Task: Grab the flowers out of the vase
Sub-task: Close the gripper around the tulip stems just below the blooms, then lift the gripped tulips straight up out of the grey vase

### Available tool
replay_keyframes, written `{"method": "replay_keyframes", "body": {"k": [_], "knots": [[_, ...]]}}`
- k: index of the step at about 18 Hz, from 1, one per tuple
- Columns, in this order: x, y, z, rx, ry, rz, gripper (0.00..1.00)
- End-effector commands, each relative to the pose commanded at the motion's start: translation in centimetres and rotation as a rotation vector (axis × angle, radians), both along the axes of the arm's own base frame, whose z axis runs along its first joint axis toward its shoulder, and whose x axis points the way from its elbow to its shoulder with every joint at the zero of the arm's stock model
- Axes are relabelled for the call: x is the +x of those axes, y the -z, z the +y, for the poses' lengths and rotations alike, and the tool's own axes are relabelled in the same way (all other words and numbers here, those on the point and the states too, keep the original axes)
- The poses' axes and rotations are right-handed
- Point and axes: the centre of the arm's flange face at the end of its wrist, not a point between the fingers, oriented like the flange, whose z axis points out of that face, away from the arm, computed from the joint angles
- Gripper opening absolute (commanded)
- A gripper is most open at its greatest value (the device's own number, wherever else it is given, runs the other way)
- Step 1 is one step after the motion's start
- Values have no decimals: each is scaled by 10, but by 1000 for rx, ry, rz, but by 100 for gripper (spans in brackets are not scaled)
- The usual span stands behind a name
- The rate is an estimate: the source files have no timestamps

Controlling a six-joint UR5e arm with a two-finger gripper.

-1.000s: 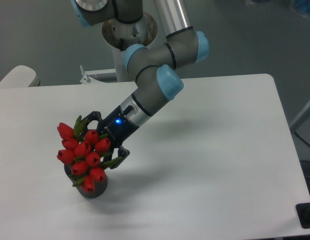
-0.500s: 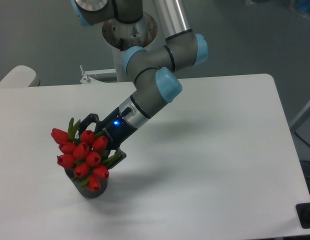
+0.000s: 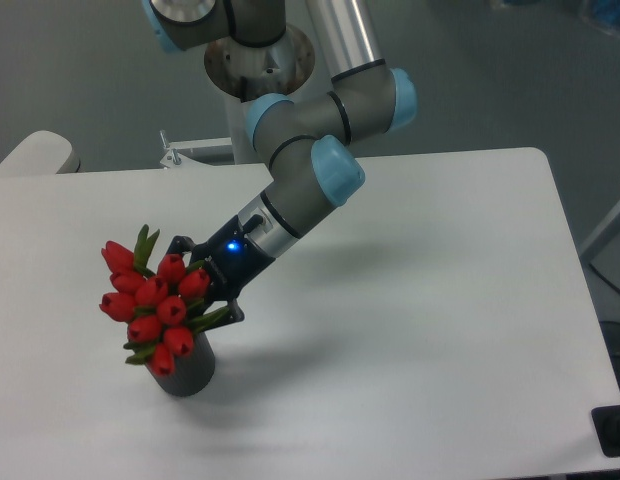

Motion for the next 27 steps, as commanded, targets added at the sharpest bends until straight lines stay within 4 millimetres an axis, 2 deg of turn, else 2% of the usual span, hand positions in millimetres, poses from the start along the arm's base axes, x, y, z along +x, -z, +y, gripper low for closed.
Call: {"method": "replay_keyframes", "body": {"k": [5,15,27], "knots": [[-2,-6,1,7,-2,8,31],[-3,-38,-10,3,-60,-17,31],[-8,-102,-13,19,-141,-39,31]]}}
